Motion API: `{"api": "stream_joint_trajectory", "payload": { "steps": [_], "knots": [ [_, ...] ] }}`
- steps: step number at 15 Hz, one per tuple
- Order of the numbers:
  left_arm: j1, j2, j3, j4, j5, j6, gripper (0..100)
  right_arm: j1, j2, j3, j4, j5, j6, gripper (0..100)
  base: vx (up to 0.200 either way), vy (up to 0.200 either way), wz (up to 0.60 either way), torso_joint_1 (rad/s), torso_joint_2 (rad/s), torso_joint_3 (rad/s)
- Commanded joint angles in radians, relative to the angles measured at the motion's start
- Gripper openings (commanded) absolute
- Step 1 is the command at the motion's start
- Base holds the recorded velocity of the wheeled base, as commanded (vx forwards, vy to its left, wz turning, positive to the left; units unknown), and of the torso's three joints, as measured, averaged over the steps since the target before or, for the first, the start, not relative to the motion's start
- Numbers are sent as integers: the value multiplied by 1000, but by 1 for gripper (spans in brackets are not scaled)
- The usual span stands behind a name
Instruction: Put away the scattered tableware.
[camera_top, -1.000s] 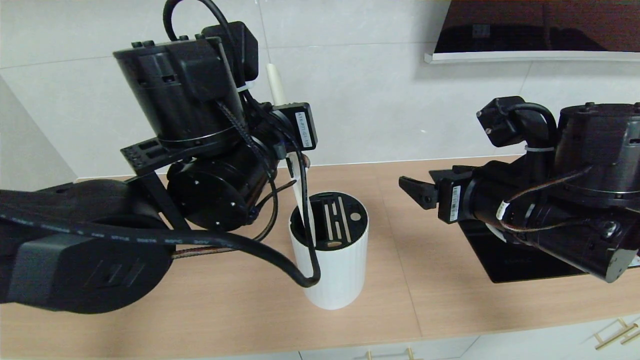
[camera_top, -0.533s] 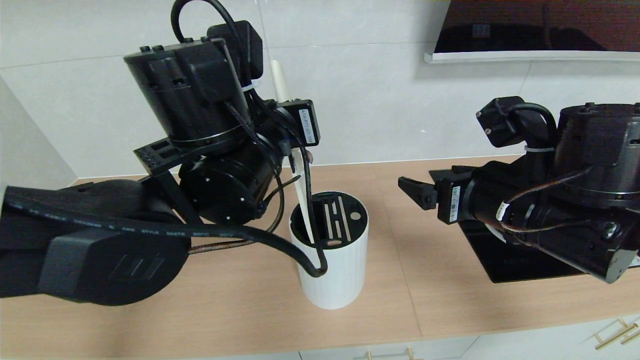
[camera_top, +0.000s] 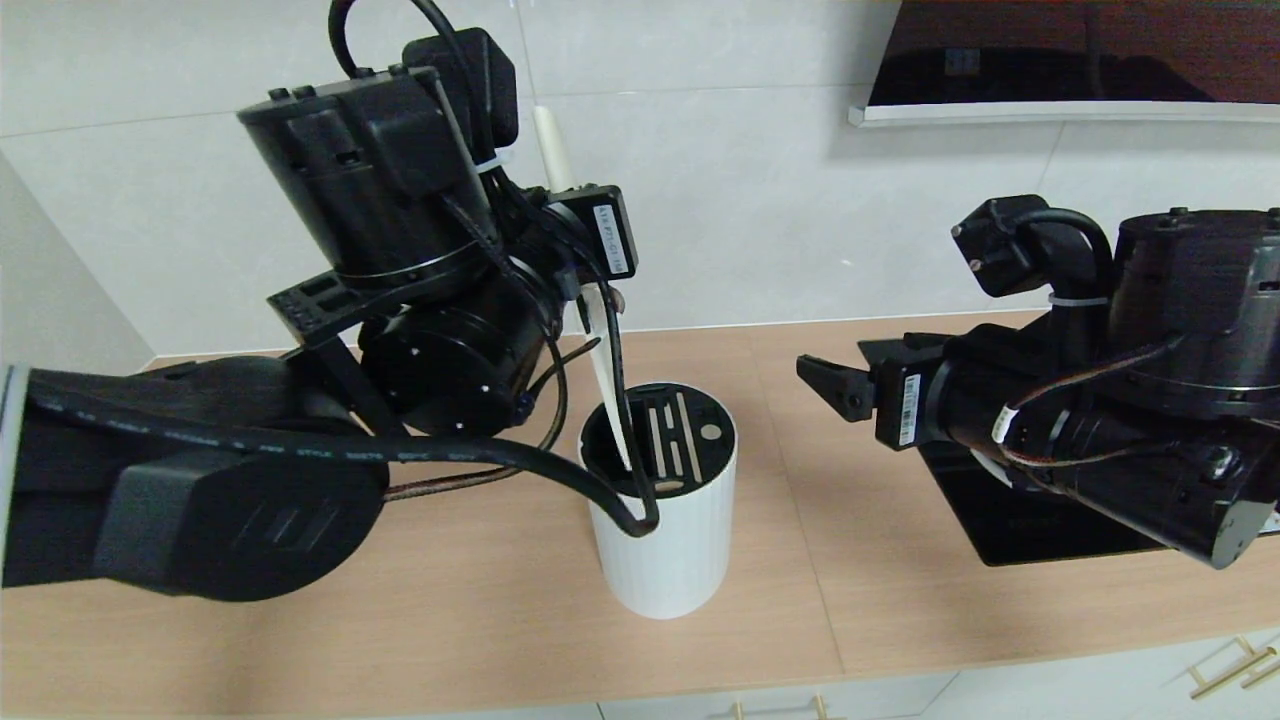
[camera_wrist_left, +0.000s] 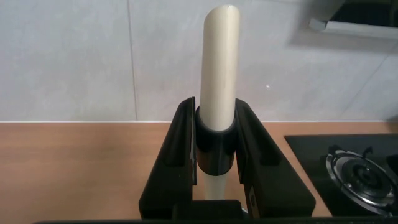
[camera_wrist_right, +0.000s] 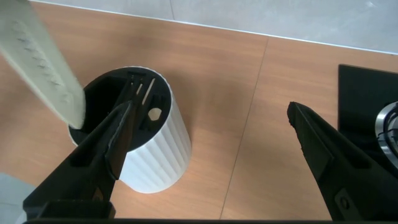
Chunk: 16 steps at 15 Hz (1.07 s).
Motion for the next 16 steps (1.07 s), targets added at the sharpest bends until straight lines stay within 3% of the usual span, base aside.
{"api": "stream_joint_trajectory", "payload": {
  "steps": [1, 4, 16],
  "knots": [
    [0, 43, 2, -22, 2, 15, 0, 0, -2, 0, -1, 0, 0, 100, 0, 0, 0, 0, 0, 0],
    [0, 57, 4, -56, 3, 41, 0, 0, -2, 0, 1, 0, 0, 100, 0, 0, 0, 0, 0, 0],
    [-26, 149, 36, -137, 30, 46, 0, 0, -2, 0, -1, 0, 0, 100, 0, 0, 0, 0, 0, 0]
  ]
}}
